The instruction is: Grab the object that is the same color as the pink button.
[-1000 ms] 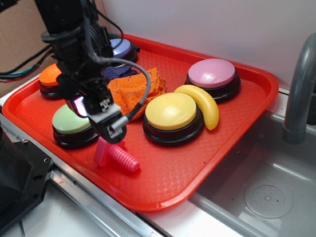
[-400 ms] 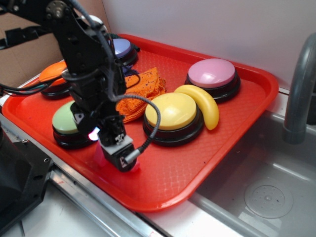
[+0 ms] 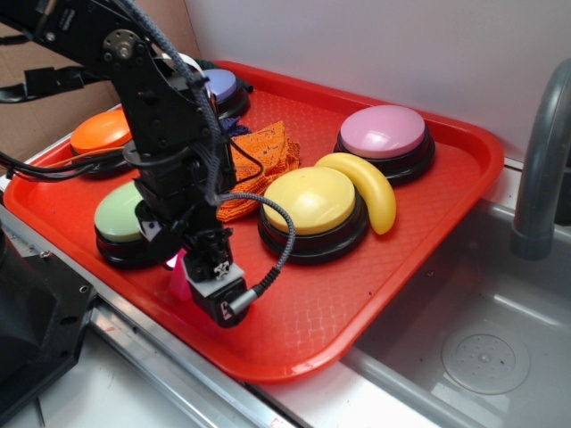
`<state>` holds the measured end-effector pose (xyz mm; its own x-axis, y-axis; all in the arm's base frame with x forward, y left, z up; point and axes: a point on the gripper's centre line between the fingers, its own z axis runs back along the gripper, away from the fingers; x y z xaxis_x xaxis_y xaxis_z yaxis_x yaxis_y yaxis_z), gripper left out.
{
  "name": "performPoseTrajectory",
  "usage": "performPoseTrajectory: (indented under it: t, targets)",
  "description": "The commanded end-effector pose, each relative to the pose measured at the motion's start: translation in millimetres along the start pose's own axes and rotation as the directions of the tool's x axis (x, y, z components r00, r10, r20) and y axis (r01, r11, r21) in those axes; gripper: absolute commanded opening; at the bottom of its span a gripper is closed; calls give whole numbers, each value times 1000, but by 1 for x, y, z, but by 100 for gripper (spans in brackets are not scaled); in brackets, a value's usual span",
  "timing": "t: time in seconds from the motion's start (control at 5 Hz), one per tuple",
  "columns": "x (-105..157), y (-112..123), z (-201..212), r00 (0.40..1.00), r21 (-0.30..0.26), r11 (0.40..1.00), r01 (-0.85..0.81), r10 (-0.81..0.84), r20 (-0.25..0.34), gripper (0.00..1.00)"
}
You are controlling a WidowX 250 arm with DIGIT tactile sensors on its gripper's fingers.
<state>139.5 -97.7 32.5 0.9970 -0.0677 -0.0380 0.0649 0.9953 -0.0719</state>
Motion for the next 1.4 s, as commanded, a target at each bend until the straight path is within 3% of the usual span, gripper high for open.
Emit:
performPoseTrajectory:
  t: [0.0,0.4,0.6,0.8,1.0,1.2]
  targets:
    - [3,-2,-6,1000,15,1000,14,-13,-12,17]
    - [4,-1,-11,1000,21,1000,6,-5,-17,5]
    - [8,-4,2,1000,24,1000,-13,12,21,0]
    - [15,-3,20,999,9,999,-39,39,21,0]
    - [29,11,55,990,48,989,-137,135,30,0]
    - [40,29,89,982,52,982,-181,177,72,0]
